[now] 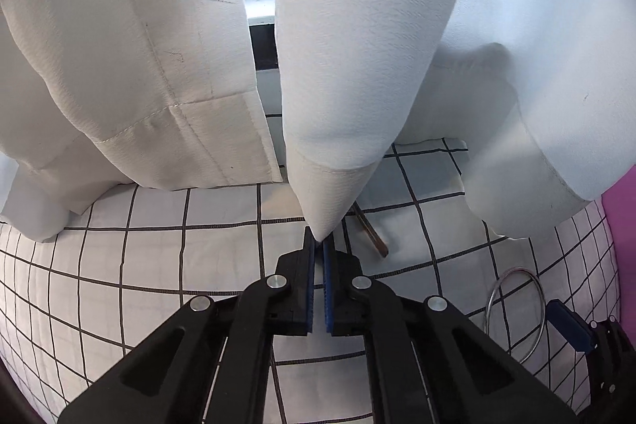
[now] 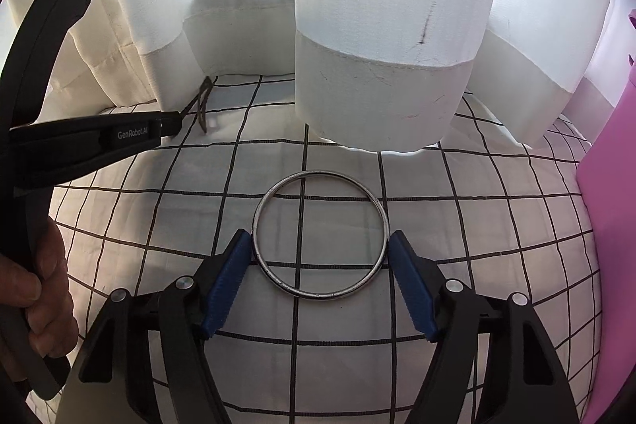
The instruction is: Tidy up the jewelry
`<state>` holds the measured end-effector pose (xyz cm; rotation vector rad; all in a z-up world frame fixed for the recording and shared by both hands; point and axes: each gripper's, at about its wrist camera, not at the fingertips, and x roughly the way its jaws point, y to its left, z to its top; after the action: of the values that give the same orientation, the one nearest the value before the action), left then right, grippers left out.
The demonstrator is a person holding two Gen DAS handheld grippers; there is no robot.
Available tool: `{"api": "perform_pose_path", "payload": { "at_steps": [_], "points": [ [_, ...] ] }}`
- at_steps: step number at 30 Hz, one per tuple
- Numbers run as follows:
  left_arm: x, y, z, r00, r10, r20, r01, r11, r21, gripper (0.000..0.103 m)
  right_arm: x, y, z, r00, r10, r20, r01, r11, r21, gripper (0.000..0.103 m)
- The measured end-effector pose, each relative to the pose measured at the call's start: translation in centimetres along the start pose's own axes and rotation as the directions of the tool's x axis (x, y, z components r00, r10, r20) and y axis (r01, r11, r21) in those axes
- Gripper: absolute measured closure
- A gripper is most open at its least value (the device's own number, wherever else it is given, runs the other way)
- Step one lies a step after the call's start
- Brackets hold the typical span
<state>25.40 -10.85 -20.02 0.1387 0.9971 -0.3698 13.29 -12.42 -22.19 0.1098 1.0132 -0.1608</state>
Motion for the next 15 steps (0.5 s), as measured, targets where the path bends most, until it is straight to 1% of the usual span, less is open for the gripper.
{"api": "perform_pose_path", "payload": {
  "at_steps": [4,6,11,15],
  "points": [
    [-0.7,0.2,-0.8,1.0,-0.006,0.006,0.006,1.0,-0.012,0.1,-0.3,0.0,-0.3,1.0,0.004,0.006,-0.004,1.0,0.001,0.035],
    [-1.0,0.8,-1.4,1.0,-0.017,0.007,0.017,1.0,-0.021,0.101,-0.2,-0.7,-0.6,1.0,0.008,0.006,-0.008,1.0,0.002,0.035],
    [-2.2,0.7,-3.0,1.0,-0.026,0.014,0.026,1.0,-0.015,0.101,-0.8,-0.9,-1.5,1.0,0.022,0.006,-0.022,1.0,0.0,0.035],
    [-3.2,1.4,-4.3,0.995,-0.094,0.029,0.094,0.995,-0.018,0.101,-1.3,-1.5,-2.3,0.999,0.04,-0.002,-0.04,0.999,0.012,0.035]
  ]
}}
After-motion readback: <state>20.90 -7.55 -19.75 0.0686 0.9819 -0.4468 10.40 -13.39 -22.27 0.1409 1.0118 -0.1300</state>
